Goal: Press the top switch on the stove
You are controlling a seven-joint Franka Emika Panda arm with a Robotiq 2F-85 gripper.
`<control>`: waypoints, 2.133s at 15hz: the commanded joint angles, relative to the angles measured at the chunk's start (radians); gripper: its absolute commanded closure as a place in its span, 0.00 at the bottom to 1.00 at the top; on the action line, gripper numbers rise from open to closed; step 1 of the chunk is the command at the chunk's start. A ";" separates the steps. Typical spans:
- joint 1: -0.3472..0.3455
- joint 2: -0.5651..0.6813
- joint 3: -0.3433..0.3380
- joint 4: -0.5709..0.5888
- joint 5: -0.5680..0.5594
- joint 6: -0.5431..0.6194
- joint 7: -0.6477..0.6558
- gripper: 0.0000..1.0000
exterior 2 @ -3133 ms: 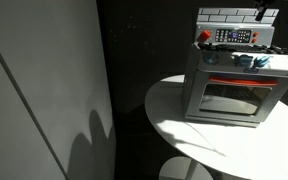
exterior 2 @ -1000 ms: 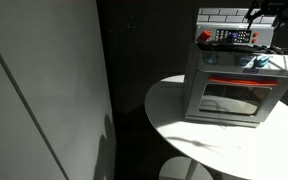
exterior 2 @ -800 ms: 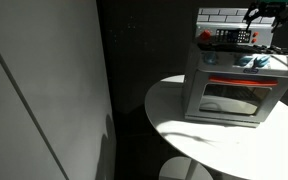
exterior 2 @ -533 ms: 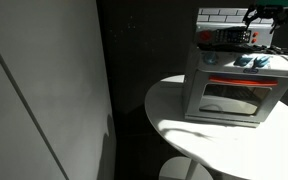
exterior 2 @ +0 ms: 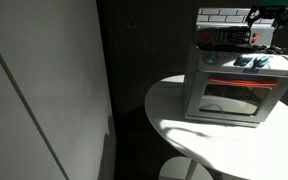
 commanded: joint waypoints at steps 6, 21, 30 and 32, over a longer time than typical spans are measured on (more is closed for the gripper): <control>0.001 -0.011 -0.027 0.012 -0.006 -0.060 0.034 0.00; 0.002 0.003 -0.024 0.018 -0.002 -0.100 0.032 0.00; -0.001 0.033 -0.021 0.047 0.006 -0.087 0.026 0.00; -0.003 0.042 -0.023 0.060 0.006 -0.088 0.026 0.00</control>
